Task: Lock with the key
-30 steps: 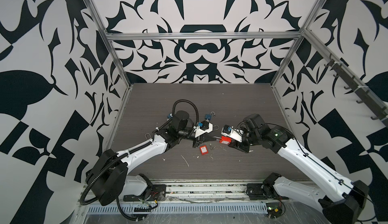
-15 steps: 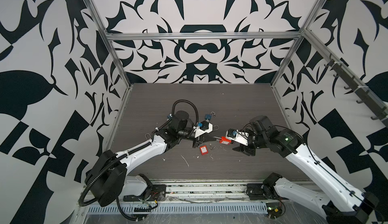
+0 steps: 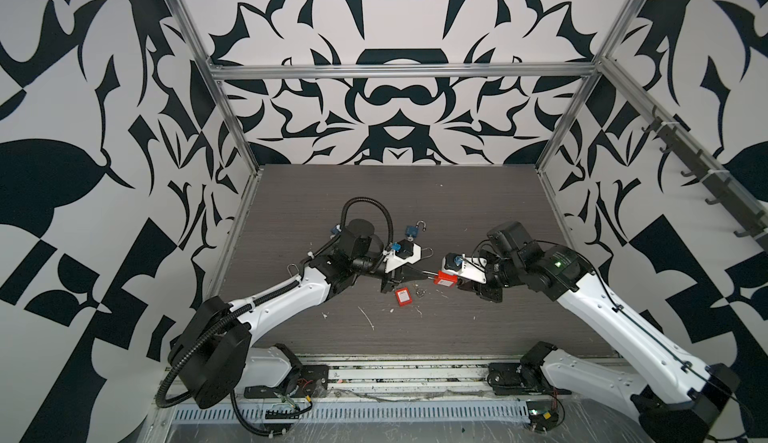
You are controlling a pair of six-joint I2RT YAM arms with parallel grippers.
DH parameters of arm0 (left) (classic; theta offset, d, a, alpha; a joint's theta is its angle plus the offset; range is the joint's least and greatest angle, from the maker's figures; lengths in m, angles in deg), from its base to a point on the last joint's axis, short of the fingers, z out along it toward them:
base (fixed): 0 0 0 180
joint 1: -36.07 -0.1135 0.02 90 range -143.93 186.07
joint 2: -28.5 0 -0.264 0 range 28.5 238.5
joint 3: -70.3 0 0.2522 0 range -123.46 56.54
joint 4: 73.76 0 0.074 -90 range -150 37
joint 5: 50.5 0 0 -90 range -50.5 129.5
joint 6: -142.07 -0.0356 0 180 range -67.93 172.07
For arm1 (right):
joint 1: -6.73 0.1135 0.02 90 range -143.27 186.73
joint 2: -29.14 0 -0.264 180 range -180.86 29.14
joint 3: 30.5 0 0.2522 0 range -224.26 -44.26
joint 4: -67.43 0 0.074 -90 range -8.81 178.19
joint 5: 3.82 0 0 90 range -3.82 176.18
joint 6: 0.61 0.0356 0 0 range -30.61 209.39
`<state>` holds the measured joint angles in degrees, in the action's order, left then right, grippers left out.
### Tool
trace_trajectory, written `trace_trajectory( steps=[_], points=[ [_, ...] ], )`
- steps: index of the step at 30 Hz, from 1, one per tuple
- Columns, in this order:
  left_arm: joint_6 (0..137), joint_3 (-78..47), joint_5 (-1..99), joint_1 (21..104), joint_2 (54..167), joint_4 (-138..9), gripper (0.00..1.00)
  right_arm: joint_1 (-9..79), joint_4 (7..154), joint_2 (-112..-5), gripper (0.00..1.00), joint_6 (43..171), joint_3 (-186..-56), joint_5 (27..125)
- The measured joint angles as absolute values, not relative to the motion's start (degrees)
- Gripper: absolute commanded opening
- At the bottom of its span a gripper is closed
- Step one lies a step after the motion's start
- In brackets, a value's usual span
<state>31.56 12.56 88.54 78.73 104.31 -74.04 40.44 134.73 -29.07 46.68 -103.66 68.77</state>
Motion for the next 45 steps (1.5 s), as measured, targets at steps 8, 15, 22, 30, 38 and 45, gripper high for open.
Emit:
trace_trajectory(
  steps=[8,15,22,30,38,45],
  points=[
    [30.60,12.01,88.34,78.73,104.42,-72.79,0.00,40.44,134.34,-28.68,0.20,44.42,-103.61,68.44],
    [30.51,11.55,88.39,78.73,104.83,-72.20,0.00,40.44,132.24,-26.10,0.37,43.70,-101.73,68.71],
    [29.22,10.13,88.56,78.73,105.12,-69.52,0.00,40.44,135.06,-26.78,0.46,45.36,-103.88,67.83],
    [28.15,9.56,89.09,78.73,105.93,-68.07,0.00,40.44,137.59,-29.64,0.35,45.89,-105.73,65.38],
    [27.61,9.56,89.06,78.73,105.93,-67.77,0.00,40.44,139.93,-32.88,0.15,45.65,-107.66,63.59],
    [26.93,9.56,89.26,78.79,105.93,-67.57,0.00,39.88,140.70,-32.64,0.08,45.47,-107.66,63.50]
  ],
)
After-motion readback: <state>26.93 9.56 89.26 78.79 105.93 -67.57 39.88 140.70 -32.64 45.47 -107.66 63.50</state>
